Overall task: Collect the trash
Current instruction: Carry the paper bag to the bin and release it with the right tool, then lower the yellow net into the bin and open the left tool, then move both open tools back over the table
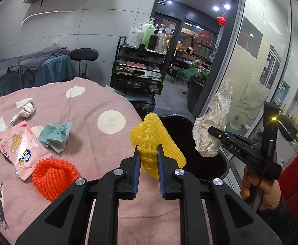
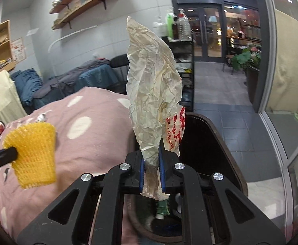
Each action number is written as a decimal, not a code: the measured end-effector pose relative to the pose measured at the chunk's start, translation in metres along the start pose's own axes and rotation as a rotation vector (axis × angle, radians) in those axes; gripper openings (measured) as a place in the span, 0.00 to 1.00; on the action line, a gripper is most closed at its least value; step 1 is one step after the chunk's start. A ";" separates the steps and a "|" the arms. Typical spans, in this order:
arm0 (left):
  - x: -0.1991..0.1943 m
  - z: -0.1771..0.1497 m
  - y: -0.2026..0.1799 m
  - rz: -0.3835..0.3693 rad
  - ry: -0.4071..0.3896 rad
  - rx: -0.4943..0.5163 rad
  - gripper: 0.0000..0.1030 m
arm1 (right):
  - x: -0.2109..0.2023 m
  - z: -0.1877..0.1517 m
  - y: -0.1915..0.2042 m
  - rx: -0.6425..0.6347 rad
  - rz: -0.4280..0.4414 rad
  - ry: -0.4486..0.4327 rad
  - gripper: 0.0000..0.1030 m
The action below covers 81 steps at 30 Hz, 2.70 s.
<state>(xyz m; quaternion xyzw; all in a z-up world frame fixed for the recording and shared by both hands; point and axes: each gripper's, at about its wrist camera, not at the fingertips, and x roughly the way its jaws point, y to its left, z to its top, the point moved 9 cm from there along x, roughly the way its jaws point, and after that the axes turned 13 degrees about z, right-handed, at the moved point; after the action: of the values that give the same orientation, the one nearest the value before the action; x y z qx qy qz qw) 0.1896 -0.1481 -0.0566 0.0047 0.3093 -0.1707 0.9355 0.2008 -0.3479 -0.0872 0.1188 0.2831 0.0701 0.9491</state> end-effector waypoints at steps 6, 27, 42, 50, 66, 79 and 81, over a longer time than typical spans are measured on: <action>0.008 0.002 -0.021 -0.036 0.015 0.025 0.15 | 0.017 -0.024 -0.043 0.061 -0.067 0.071 0.12; 0.031 0.002 -0.078 -0.123 0.060 0.108 0.15 | 0.008 -0.045 -0.077 0.202 -0.109 0.032 0.75; 0.075 0.008 -0.132 -0.161 0.138 0.204 0.15 | -0.051 -0.027 -0.102 0.285 -0.206 -0.156 0.78; 0.092 -0.002 -0.150 -0.161 0.184 0.259 0.15 | -0.060 -0.033 -0.117 0.314 -0.233 -0.154 0.78; 0.090 -0.007 -0.147 -0.121 0.162 0.249 0.92 | -0.068 -0.038 -0.139 0.375 -0.291 -0.185 0.89; 0.049 0.000 -0.124 -0.103 0.056 0.230 0.95 | -0.063 -0.037 -0.131 0.359 -0.240 -0.171 0.90; 0.042 0.000 -0.118 -0.093 0.040 0.226 0.95 | -0.059 -0.034 -0.124 0.347 -0.229 -0.170 0.90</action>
<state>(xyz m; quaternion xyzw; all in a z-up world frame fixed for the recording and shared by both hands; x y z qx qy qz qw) 0.1832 -0.2728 -0.0698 0.0991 0.3067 -0.2473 0.9137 0.1409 -0.4727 -0.1169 0.2529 0.2212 -0.0979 0.9368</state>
